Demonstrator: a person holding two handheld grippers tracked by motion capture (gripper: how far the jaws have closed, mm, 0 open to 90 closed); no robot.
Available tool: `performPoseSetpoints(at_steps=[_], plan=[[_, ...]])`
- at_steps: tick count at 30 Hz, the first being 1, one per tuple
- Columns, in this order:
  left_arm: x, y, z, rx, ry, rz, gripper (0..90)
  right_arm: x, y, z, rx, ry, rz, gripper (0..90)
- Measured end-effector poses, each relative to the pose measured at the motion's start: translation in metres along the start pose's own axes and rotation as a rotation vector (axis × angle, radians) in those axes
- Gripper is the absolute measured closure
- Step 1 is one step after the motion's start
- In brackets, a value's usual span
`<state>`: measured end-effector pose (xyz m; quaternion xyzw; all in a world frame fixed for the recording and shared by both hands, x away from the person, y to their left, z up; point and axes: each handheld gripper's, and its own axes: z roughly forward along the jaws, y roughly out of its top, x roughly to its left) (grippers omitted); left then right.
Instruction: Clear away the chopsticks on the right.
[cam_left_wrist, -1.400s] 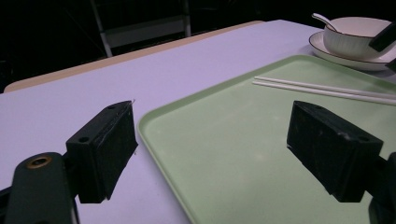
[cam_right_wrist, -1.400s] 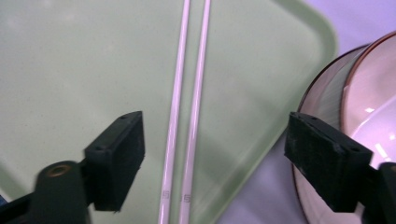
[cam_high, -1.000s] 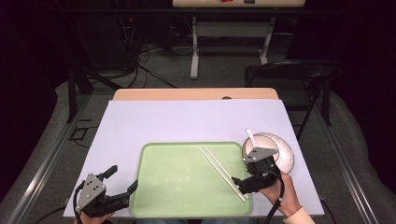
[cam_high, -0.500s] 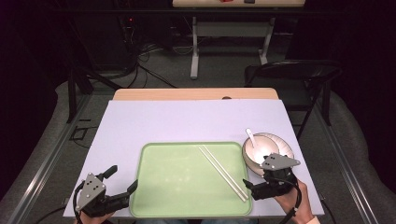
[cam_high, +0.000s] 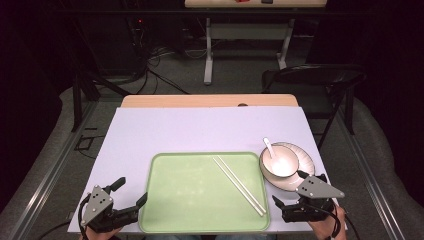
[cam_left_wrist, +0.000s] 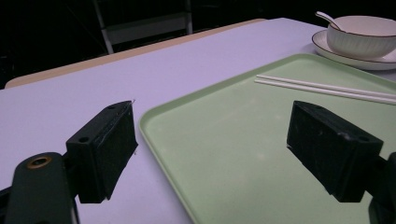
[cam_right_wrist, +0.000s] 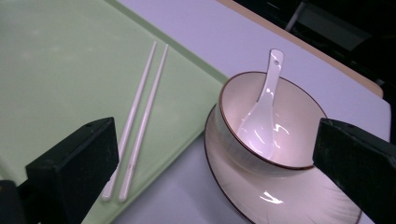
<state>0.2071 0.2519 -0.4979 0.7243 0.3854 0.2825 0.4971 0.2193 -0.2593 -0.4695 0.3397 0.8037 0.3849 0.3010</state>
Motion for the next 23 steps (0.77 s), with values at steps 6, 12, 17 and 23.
performPoseSetpoints(at_steps=[6,12,17,23], plan=[[0.000,0.000,0.000,-0.002,0.000,-0.003,15.7,0.002,-0.016,-0.004,0.007,0.000,0.004,0.0],[0.000,0.000,0.000,-0.003,0.000,-0.002,15.7,0.006,-0.028,-0.007,-0.006,-0.010,0.015,0.0],[0.000,0.000,0.000,-0.003,-0.001,-0.002,15.7,0.009,-0.037,-0.011,-0.004,-0.001,0.042,0.0],[0.000,0.000,0.001,0.001,-0.001,0.003,15.7,0.011,-0.039,-0.012,0.012,0.002,0.028,0.0]])
